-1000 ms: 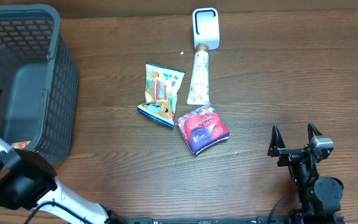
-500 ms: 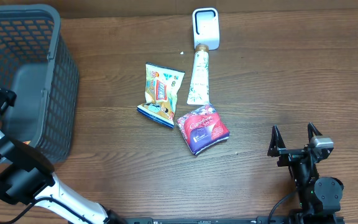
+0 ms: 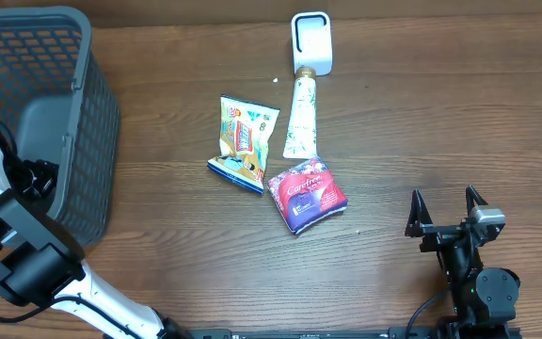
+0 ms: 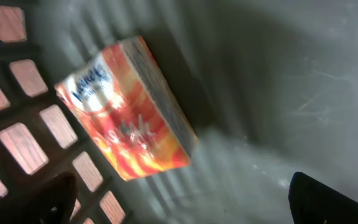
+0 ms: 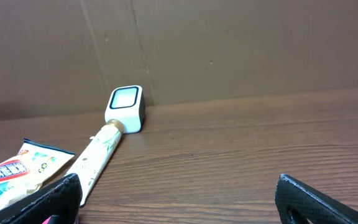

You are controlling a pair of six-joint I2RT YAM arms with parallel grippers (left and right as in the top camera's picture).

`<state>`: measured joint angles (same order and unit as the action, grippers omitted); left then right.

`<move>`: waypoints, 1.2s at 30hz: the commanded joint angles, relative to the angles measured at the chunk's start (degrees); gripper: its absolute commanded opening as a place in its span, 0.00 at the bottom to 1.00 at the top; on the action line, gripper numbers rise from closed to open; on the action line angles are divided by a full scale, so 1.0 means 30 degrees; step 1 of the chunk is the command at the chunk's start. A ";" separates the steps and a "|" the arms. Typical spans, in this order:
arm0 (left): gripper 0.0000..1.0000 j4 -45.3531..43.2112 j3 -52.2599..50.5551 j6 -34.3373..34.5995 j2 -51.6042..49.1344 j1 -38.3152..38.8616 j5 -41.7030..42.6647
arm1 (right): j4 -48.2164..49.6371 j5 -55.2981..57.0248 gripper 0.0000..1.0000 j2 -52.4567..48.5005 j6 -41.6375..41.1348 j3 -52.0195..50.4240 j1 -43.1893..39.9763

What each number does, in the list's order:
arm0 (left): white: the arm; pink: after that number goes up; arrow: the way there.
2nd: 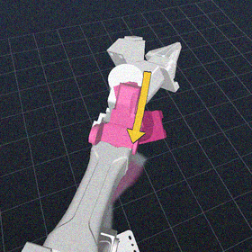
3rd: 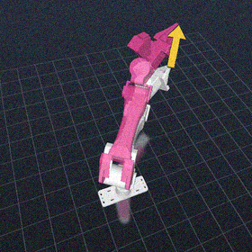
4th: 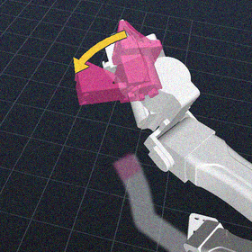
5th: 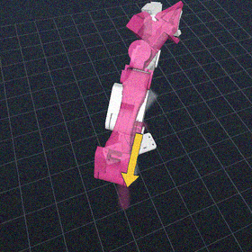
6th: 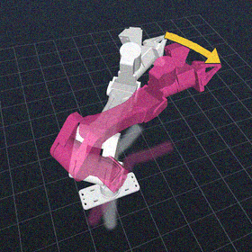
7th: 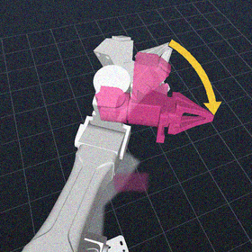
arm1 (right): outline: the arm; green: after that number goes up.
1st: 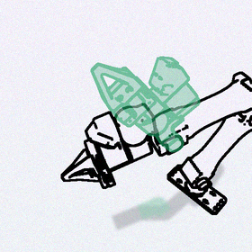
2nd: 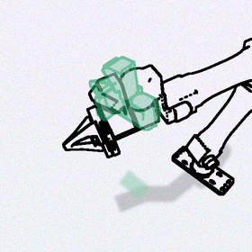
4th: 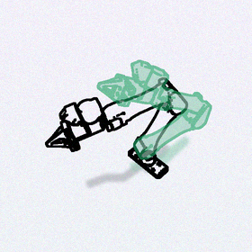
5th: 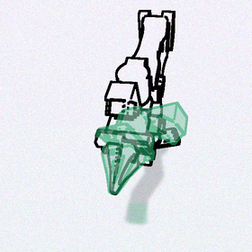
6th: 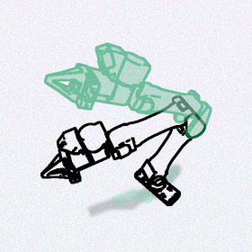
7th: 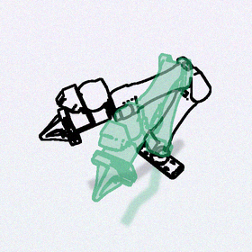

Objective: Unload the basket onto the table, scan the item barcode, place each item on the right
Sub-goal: 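Return the left gripper into the basket and grasp the orange box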

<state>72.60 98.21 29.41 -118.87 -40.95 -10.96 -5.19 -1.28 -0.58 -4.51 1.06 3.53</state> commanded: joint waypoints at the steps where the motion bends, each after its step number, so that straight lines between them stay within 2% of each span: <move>1: 1.00 -0.0204 -0.0277 0.0109 0.0029 0.0015 -0.1880 | 0.0138 -0.0087 1.00 0.0138 -0.0117 -0.0204 0.0138; 16: 1.00 -0.2747 -0.3096 0.0495 0.0029 -0.0007 -0.2535 | 0.0138 -0.0087 1.00 0.0138 -0.0117 -0.0204 0.0138; 27: 0.99 -0.3213 -0.3971 0.0495 0.0029 0.0000 -0.2404 | 0.0138 -0.0087 1.00 0.0138 -0.0117 -0.0204 0.0138; 28: 0.98 -0.3191 -0.3971 0.0495 0.0029 0.0000 -0.2353 | 0.0138 -0.0087 1.00 0.0138 -0.0117 -0.0204 0.0138; 31: 0.81 -0.3126 -0.3978 0.0481 0.0029 0.0000 -0.1661 | 0.0138 -0.0087 1.00 0.0138 -0.0117 -0.0204 0.0138; 35: 0.69 -0.3067 -0.3971 0.0328 0.0029 0.0022 -0.0721 | 0.0138 -0.0087 1.00 0.0138 -0.0117 -0.0204 0.0138; 36: 0.69 -0.3067 -0.3978 0.0328 0.0029 0.0022 -0.0685 | 0.0138 -0.0087 1.00 0.0138 -0.0117 -0.0204 0.0138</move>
<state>63.18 88.09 30.17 -117.69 -40.95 -15.27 -5.17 -1.30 -0.58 -4.49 1.06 3.53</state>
